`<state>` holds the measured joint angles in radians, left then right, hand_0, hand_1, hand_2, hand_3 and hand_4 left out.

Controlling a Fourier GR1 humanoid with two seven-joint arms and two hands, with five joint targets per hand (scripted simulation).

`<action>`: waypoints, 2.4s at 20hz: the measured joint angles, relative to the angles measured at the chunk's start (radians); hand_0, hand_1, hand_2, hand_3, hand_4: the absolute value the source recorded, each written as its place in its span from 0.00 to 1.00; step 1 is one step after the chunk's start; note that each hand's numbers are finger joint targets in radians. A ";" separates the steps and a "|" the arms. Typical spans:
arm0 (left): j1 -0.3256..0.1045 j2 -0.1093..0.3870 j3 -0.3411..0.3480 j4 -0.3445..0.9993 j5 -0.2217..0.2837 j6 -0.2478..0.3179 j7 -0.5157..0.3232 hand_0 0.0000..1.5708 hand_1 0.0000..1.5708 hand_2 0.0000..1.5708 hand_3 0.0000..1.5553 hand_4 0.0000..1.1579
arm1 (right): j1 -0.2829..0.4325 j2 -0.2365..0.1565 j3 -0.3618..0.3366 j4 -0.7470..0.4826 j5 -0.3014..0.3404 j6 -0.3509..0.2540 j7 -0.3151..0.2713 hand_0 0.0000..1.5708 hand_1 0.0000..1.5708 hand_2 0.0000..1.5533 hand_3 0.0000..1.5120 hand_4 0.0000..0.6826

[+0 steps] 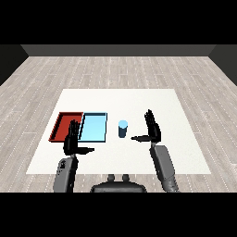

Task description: Pick the blue can and put it in the blue box

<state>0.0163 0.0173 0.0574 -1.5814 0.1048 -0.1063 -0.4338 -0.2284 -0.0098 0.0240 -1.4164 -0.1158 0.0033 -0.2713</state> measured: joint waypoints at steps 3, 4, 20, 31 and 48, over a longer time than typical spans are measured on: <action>-0.011 -0.009 -0.018 0.028 -0.005 0.025 -0.025 0.00 0.00 0.00 0.00 0.00 | 0.000 0.003 0.004 0.034 0.003 0.000 -0.025 0.00 0.00 0.00 0.00 0.00; 0.004 -0.002 -0.019 0.000 0.000 0.022 -0.009 0.00 0.00 0.00 0.00 0.00 | -0.003 0.005 0.007 0.040 0.008 -0.009 -0.024 0.00 0.00 0.00 0.00 0.00; -0.017 0.010 -0.012 0.003 0.034 0.032 0.011 0.00 0.00 0.00 0.00 0.00 | -0.107 0.007 -0.023 0.269 -0.085 -0.007 -0.047 0.00 0.00 0.00 0.00 0.00; -0.024 0.027 0.014 -0.011 0.071 0.011 0.021 0.00 0.00 0.00 0.00 0.00 | -0.158 0.009 0.092 0.429 -0.190 -0.091 -0.113 0.00 0.00 0.00 0.00 0.00; -0.047 0.025 0.024 0.014 0.064 0.023 0.011 0.00 0.00 0.00 0.00 0.00 | -0.291 0.009 0.168 0.654 -0.327 -0.107 -0.205 0.00 0.00 0.00 0.00 0.00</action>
<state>-0.0306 0.0419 0.0816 -1.5676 0.1691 -0.0836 -0.4229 -0.5197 -0.0003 0.1921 -0.7620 -0.4428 -0.1038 -0.4764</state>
